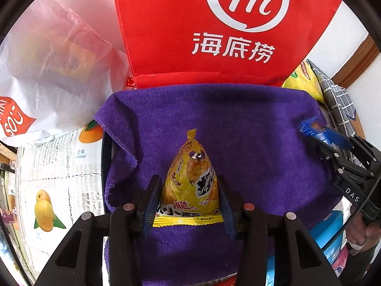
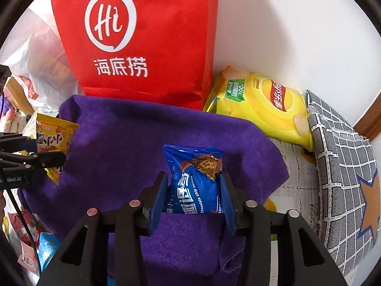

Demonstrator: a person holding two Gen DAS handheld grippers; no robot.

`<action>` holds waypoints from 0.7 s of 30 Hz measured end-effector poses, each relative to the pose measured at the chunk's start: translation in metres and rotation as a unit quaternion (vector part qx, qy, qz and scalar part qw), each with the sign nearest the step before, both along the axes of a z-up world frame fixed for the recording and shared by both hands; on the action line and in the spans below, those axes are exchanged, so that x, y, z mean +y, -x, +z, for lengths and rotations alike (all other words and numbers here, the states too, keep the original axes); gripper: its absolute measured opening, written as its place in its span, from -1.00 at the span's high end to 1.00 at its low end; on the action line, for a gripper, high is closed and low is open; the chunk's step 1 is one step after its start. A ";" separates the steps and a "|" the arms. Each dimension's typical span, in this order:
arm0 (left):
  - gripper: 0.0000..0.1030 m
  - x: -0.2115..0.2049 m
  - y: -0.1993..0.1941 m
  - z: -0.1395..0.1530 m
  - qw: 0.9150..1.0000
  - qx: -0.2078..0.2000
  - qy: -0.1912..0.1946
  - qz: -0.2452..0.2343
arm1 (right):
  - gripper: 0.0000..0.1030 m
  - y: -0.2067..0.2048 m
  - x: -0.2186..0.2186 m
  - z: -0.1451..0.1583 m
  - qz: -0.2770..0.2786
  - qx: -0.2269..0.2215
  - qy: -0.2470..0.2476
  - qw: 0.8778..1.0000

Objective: Organize snacks
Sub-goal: 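Carry both packets onto the purple towel and lower them, then open both grippers to release the packets on the towel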

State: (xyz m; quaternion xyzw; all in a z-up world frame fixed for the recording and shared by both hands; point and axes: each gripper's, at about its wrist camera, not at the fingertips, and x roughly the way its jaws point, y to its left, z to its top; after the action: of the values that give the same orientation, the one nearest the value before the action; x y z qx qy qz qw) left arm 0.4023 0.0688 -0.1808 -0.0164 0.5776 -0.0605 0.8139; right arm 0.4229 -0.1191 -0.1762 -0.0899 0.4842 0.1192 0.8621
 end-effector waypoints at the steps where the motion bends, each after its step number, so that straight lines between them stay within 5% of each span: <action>1: 0.13 -0.001 0.000 0.000 1.000 -0.001 -0.002 -0.003 | 0.09 0.000 0.001 0.001 0.001 -0.001 0.002 1.000; 6: 0.10 -0.008 0.001 0.003 1.000 -0.004 -0.002 -0.014 | -0.23 0.003 0.003 0.008 0.003 -0.010 0.008 1.000; 11: -0.16 -0.012 0.005 0.017 1.000 -0.022 -0.009 -0.014 | -0.30 0.011 0.003 0.026 -0.008 -0.032 0.014 0.999; 21: -0.18 -0.012 0.041 0.081 0.996 -0.084 0.013 -0.019 | -0.50 0.056 0.013 0.085 -0.051 -0.090 0.034 0.994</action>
State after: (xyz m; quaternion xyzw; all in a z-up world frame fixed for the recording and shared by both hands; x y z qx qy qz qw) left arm 0.3614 0.0569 -0.0996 -0.0106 0.5064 -0.0847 0.8580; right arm 0.3665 -0.1062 -0.0908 -0.1044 0.4128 0.0502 0.9034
